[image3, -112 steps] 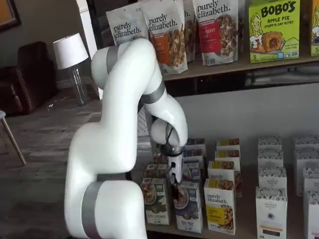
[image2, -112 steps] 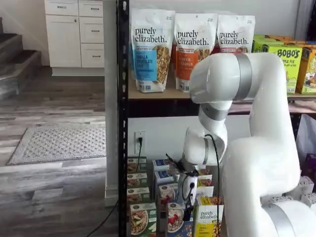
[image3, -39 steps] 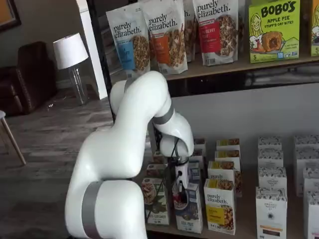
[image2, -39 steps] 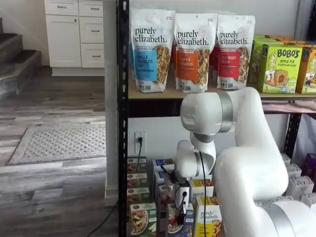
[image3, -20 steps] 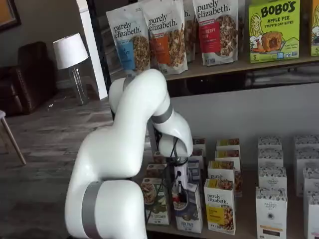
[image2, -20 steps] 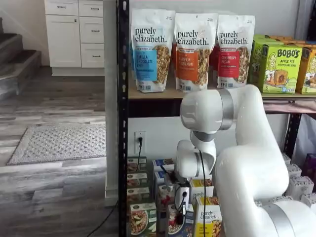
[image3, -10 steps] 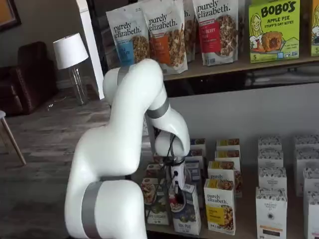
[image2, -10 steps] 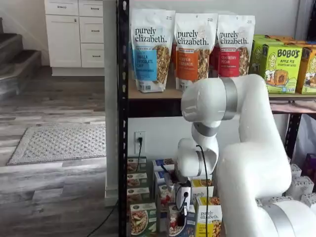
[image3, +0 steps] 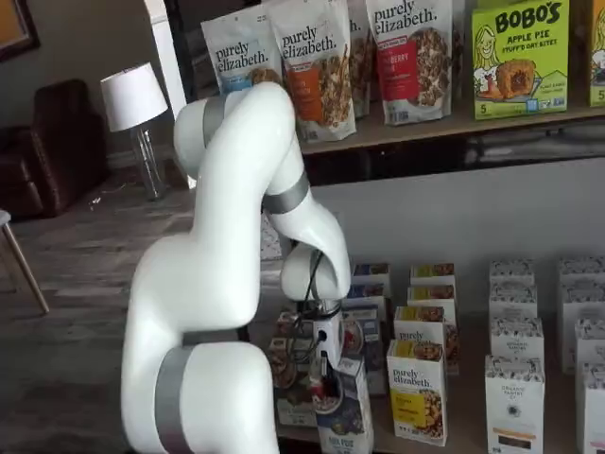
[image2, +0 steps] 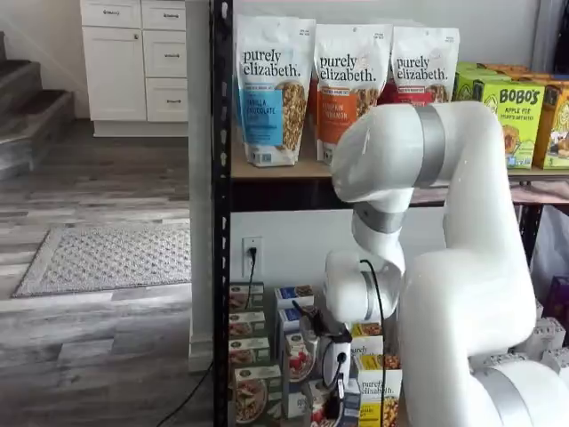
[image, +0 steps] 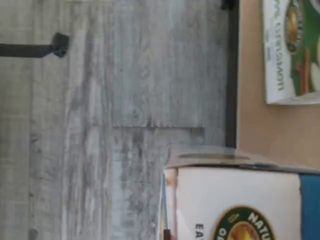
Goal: Pick up the blue and white box that is on the bottom shelf, the second box from the left
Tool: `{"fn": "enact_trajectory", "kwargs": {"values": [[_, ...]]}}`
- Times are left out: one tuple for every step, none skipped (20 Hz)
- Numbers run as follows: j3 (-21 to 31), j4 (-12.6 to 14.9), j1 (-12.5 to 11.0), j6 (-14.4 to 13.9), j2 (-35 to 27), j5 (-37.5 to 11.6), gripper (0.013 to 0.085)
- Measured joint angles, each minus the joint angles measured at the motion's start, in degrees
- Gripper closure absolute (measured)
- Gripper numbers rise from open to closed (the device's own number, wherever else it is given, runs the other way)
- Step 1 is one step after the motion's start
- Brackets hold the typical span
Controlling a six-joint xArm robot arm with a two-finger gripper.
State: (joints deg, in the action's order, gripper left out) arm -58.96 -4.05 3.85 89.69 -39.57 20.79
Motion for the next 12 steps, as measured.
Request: {"fn": "enact_trajectory", "kwargs": {"values": [[2.1,0.3,0.1,-0.4,1.6,-0.5,0.049],[4.1,1.1,0.2,-1.3,3.0,-0.8,0.049],[5.5,2.0,0.3,-2.2,4.1,-0.8,0.049],[6.9,2.8,0.4,-3.1,5.4,-0.6,0.049],[8.6,3.7,0.5,-4.0,6.7,-0.5,0.049],[10.6,4.4,0.7,-4.9,8.5,-0.4,0.049],[12.3,4.8,0.9,-5.4,10.1,-0.3,0.049],[14.2,4.8,1.3,-5.8,12.0,-0.2,0.049],[15.7,4.6,1.5,-5.8,13.6,0.1,0.049],[17.2,4.2,1.8,-5.8,15.2,0.2,0.049],[18.6,3.9,2.2,-5.8,16.9,0.4,0.049],[20.1,3.6,2.5,-5.9,18.9,0.8,0.049]]}}
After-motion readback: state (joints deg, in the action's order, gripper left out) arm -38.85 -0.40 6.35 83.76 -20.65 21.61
